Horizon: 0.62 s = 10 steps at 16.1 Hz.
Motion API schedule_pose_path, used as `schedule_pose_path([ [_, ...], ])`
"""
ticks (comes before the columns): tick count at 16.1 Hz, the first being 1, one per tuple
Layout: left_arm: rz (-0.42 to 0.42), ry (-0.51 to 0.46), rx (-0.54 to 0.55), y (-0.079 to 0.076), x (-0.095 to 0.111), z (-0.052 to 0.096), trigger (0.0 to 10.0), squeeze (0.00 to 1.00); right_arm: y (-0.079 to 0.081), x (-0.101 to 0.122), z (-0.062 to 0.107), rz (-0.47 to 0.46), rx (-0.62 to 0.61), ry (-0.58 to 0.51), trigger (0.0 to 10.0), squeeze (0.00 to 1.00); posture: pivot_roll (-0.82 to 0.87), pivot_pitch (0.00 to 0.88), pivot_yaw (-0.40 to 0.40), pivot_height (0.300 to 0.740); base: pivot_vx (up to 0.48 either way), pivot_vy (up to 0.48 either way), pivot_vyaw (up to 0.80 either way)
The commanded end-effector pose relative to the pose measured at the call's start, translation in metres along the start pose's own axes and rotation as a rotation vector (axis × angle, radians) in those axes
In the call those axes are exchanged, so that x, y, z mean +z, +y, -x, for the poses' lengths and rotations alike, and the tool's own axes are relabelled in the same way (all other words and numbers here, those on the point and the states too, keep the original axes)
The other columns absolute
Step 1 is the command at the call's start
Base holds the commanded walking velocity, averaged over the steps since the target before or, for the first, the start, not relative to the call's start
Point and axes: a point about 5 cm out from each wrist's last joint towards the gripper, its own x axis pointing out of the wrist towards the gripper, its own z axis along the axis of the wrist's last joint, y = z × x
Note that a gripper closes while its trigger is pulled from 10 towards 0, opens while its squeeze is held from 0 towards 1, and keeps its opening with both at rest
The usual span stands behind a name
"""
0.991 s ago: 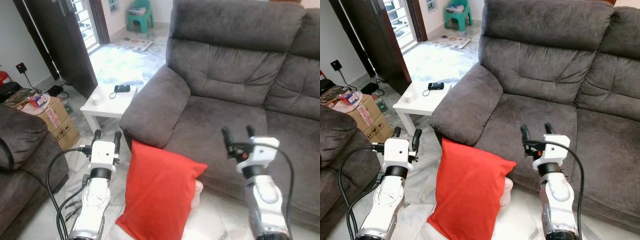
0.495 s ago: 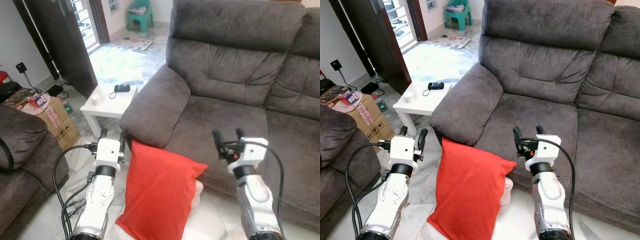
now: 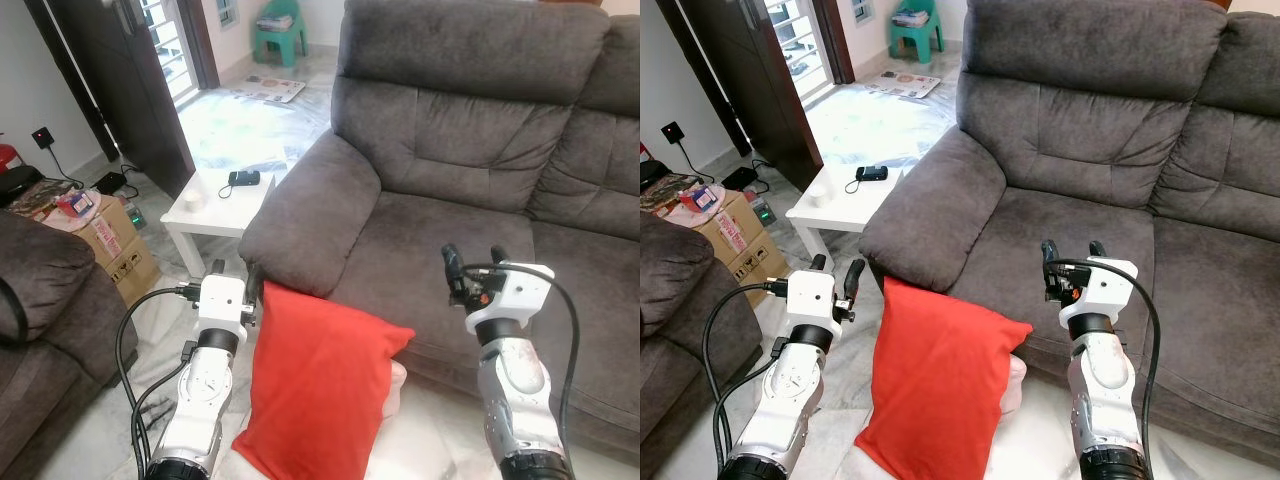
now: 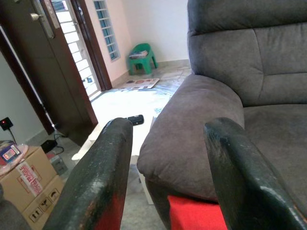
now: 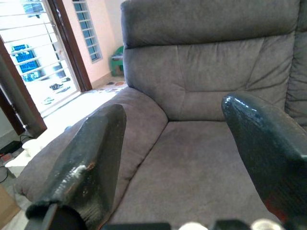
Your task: Move the pillow to the sofa from floor
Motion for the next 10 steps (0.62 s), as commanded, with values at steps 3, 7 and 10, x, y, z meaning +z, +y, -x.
schedule_pose_path([
  [3, -0.005, -0.033, 0.012, 0.0036, 0.0095, -0.0039, 10.0, 0.0, 0.0058, 0.0093, -0.0045, -0.009, 0.021, -0.032, 10.0, 0.0, -0.11, 0.0, 0.032, 0.74, 0.0, 0.0, 0.0],
  [7, -0.008, -0.028, 0.028, 0.0079, 0.009, -0.0037, 10.0, 0.0, 0.01, 0.0083, -0.0047, 0.002, 0.026, -0.019, 10.0, 0.0, -0.1, 0.021, 0.033, 0.74, 0.0, 0.0, 0.0],
  [10, 0.007, -0.024, 0.016, 0.0058, 0.01, -0.0034, 10.0, 0.0, 0.0081, 0.0095, -0.0037, -0.005, 0.015, -0.02, 10.0, 0.0, -0.11, 0.037, 0.04, 0.74, 0.0, 0.0, 0.0],
])
